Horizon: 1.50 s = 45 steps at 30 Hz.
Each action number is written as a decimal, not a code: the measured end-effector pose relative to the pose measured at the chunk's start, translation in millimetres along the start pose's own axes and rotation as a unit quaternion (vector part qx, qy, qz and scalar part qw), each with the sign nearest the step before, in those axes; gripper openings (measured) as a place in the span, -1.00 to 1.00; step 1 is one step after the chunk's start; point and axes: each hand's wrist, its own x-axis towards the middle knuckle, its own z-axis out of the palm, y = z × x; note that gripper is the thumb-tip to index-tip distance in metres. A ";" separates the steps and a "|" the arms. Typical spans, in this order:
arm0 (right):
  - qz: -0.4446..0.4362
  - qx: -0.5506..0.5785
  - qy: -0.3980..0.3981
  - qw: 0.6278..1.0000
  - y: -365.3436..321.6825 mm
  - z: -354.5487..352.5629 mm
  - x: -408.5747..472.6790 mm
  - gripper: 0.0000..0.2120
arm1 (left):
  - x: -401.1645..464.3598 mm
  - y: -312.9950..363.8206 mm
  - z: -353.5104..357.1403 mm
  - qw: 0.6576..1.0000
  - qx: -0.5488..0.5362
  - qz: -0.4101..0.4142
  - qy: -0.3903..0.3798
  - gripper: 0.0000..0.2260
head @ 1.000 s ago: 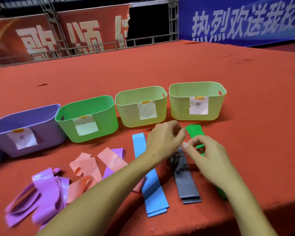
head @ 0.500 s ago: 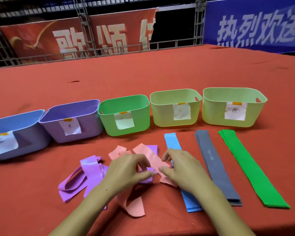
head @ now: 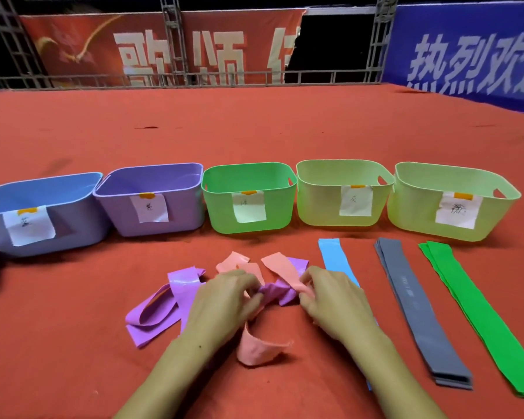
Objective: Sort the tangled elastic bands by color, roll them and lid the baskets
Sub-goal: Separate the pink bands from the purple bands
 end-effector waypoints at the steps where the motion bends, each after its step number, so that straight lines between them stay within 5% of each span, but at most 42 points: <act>1: -0.002 0.035 0.010 0.999 -4.0 1.1 1.5 -0.74 | 2.4 -7.7 -3.2 0.999 -0.029 -0.011 0.022 -0.80; 6: -0.009 0.225 0.056 0.973 -32.3 6.3 5.5 -0.68 | 13.8 -42.2 -36.6 0.986 -0.047 -0.072 0.141 -0.97; 9: -0.015 0.322 0.090 0.942 -46.3 8.3 11.9 -0.88 | 15.9 -56.8 -60.0 0.965 -0.037 -0.124 0.228 -0.95; 12: -0.014 0.377 0.115 0.919 -60.4 8.8 17.4 -0.86 | 15.7 -61.5 -80.0 0.939 0.022 -0.203 0.276 -0.95; 16: -0.001 0.453 0.127 0.883 -73.3 9.7 21.9 -0.74 | 15.7 -66.7 -79.8 0.911 0.124 -0.318 0.233 -0.87; 20: 0.032 0.545 0.159 0.823 -73.1 1.6 26.2 -0.68 | 17.2 -72.8 -71.1 0.921 0.121 -0.365 0.056 -0.74; 23: 0.018 0.583 0.155 0.798 -69.0 -9.4 26.1 -0.57 | 18.1 -58.8 -70.8 0.931 0.155 -0.327 0.038 -0.60; 26: -0.015 0.582 0.131 0.802 -66.8 -16.7 21.1 -0.56 | 23.8 -36.2 -78.1 0.954 0.172 -0.224 0.098 -0.55; 29: -0.042 0.611 0.105 0.784 -69.6 -22.2 13.3 -0.52 | 26.4 -9.0 -70.6 0.992 -0.091 -0.064 0.059 -0.51; 32: -0.069 0.636 0.072 0.765 -72.1 -24.7 3.4 -0.47 | 30.5 9.3 -48.7 0.949 -0.305 -0.078 0.029 -0.56; 36: -0.078 0.659 0.020 0.748 -66.7 -22.7 -6.8 -0.40 | 34.3 6.7 -37.8 0.925 -0.347 -0.155 0.007 -0.59; 39: -0.067 0.675 -0.007 0.735 -64.1 -15.5 -12.7 -0.42 | 32.3 11.4 -39.9 0.824 -0.538 -0.170 -0.048 -0.63; 45: -0.039 0.666 -0.044 0.744 -59.1 -10.4 -25.4 -0.37 | 40.3 8.6 -40.1 0.694 -0.680 -0.235 -0.011 -0.63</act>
